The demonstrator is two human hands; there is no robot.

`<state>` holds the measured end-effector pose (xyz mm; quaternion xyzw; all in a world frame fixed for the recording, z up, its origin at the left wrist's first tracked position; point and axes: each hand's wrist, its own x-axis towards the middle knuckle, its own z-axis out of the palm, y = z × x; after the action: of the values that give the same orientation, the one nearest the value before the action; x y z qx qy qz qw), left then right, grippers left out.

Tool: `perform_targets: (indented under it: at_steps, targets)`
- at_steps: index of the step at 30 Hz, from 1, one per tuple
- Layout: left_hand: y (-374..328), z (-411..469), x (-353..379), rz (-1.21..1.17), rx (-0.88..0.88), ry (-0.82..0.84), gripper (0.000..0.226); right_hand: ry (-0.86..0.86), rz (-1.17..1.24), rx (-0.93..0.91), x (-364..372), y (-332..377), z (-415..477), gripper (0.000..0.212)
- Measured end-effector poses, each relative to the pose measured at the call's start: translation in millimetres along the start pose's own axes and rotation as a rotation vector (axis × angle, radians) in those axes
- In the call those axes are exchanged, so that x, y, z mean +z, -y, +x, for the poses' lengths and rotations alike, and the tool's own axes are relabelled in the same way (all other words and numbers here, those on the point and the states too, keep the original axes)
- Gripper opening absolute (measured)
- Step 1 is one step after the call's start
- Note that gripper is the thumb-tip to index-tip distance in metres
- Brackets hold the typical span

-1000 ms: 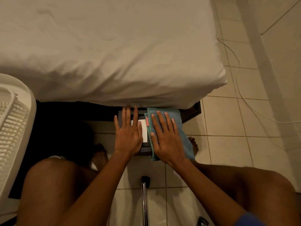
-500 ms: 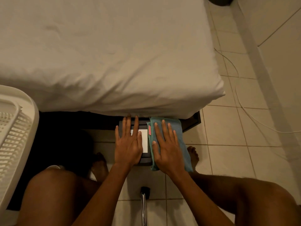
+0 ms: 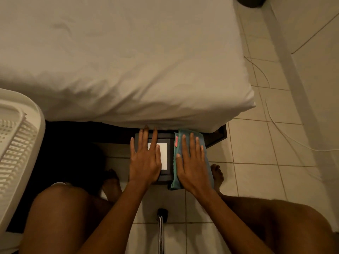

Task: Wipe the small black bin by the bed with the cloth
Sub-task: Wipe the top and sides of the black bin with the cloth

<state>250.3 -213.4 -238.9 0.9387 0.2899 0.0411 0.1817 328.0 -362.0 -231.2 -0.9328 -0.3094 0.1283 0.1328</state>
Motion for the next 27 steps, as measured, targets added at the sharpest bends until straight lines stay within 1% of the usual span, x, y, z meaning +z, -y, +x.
perform_targets:
  at_steps: [5, 7, 9, 12, 14, 17, 23, 25, 27]
  targets:
    - [1, 0, 1, 0.007, 0.001, -0.003, 0.057, 0.035, 0.012, -0.201, -9, 2, 6, 0.064]
    - [-1, 0, 2, 0.009, -0.009, -0.012, 0.057, 0.026, 0.009, -0.247, -12, -1, 10, 0.064]
    - [-2, -1, 3, 0.019, -0.019, -0.015, 0.057, 0.0, 0.024, -0.181, -10, -1, 14, 0.064]
    - [-1, -1, 3, 0.024, -0.006, 0.004, 0.058, -0.074, 0.032, 0.023, 0, 12, 23, 0.063]
    - [-1, -1, 2, 0.019, -0.002, 0.005, 0.058, -0.118, 0.034, 0.09, 1, 20, 27, 0.063]
    - [-1, -1, 3, 0.024, -0.02, -0.005, 0.057, -0.111, 0.034, 0.077, -1, 21, 27, 0.063]
    - [-4, -2, 1, 0.009, -0.024, -0.009, 0.057, 0.02, 0.045, -0.109, -8, 2, -8, 0.067]
    - [-4, -1, 0, 0.003, -0.029, 0.0, 0.057, 0.02, 0.049, -0.096, -8, -4, -21, 0.067]
    - [-4, -2, 0, -0.005, -0.027, 0.013, 0.057, -0.016, 0.039, -0.036, -6, -6, -25, 0.068]
